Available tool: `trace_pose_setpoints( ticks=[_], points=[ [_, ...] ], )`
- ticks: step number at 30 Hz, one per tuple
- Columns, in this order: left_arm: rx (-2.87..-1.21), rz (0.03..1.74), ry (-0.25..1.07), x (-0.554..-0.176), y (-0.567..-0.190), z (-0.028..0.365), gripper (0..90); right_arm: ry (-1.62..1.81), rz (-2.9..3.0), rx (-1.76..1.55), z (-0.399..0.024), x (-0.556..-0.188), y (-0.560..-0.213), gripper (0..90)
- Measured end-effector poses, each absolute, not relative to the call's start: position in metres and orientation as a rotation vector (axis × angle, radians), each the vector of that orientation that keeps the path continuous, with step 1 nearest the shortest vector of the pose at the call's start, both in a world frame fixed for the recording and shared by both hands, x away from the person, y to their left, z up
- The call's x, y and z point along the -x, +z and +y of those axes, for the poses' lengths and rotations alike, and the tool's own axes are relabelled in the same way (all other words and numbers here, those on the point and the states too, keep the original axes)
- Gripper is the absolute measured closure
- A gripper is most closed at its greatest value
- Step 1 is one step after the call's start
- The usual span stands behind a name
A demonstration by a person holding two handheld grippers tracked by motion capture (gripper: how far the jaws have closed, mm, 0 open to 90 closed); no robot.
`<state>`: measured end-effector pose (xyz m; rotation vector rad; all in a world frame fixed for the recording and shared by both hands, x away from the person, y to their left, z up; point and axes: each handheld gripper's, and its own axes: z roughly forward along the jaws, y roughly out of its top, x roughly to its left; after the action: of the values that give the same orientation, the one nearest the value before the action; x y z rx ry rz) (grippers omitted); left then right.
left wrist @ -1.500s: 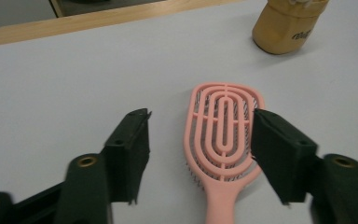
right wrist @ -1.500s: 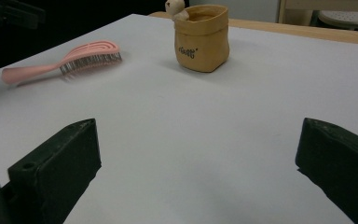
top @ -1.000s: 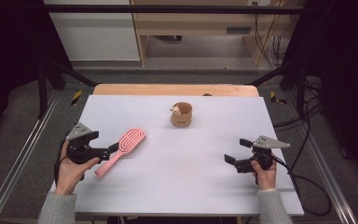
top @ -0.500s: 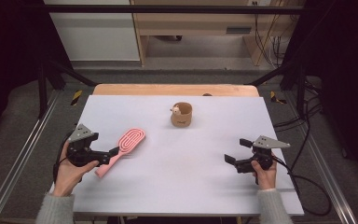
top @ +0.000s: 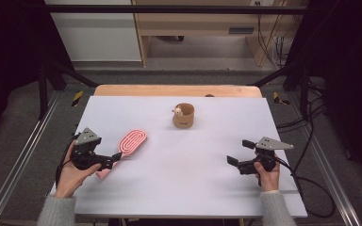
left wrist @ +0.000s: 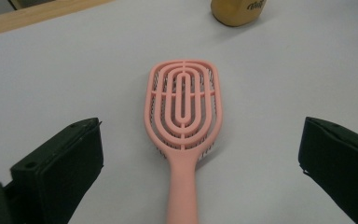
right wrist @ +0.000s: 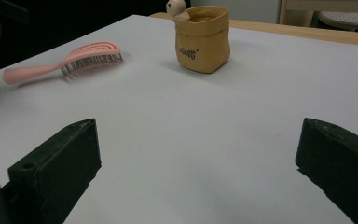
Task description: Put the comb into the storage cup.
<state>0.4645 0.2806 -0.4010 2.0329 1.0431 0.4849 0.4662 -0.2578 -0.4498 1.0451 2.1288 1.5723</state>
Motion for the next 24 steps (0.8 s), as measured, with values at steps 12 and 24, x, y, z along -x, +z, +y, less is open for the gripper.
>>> trace_pose_setpoints(
  ticks=[12,24],
  points=[
    [-2.084,1.077,0.466,-0.471,-0.412,0.280,0.0,1.572,2.130,-1.047,-0.258,-0.466,-0.450,0.3],
    [-2.129,1.098,0.453,-0.478,-0.423,0.275,0.0,1.572,2.132,-1.046,-0.257,-0.466,-0.450,0.3]
  ],
)
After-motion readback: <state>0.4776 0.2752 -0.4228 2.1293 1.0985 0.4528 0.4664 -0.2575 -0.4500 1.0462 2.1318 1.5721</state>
